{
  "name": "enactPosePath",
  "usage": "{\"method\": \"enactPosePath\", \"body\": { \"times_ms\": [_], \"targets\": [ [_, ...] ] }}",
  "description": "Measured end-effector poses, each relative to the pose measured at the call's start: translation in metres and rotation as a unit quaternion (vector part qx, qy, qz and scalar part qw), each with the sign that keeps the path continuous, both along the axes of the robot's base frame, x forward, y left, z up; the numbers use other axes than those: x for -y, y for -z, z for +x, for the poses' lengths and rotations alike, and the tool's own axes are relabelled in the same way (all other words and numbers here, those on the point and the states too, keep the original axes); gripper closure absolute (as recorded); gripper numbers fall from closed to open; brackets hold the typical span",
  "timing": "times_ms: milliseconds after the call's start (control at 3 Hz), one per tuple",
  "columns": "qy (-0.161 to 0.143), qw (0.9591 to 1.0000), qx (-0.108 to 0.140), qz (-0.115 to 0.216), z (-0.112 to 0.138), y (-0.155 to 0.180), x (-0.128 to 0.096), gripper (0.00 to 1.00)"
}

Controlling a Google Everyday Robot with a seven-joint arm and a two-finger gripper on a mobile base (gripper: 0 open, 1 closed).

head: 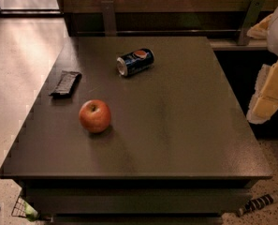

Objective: Place pepsi can upright

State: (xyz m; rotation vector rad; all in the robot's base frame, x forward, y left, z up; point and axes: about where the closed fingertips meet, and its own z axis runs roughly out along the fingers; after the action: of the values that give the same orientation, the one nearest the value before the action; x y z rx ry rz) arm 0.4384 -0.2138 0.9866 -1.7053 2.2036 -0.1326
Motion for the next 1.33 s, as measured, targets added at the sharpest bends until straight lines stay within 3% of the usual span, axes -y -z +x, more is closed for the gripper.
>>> {"method": "enactPosePath", "body": {
  "times_ms": [333,667,1000,1333],
  "targets": [
    [0.001,1.0000,0.002,0.001,0.001,-0.001,0.000,0.00],
    [0.037,0.9985,0.014,0.037,0.019,-0.012,0.004,0.00],
    [0.091,0.9914,0.015,0.094,0.032,-0.020,0.001,0.00],
    [0.194,0.9558,0.017,0.220,0.047,-0.020,-0.011,0.00]
  ]
}}
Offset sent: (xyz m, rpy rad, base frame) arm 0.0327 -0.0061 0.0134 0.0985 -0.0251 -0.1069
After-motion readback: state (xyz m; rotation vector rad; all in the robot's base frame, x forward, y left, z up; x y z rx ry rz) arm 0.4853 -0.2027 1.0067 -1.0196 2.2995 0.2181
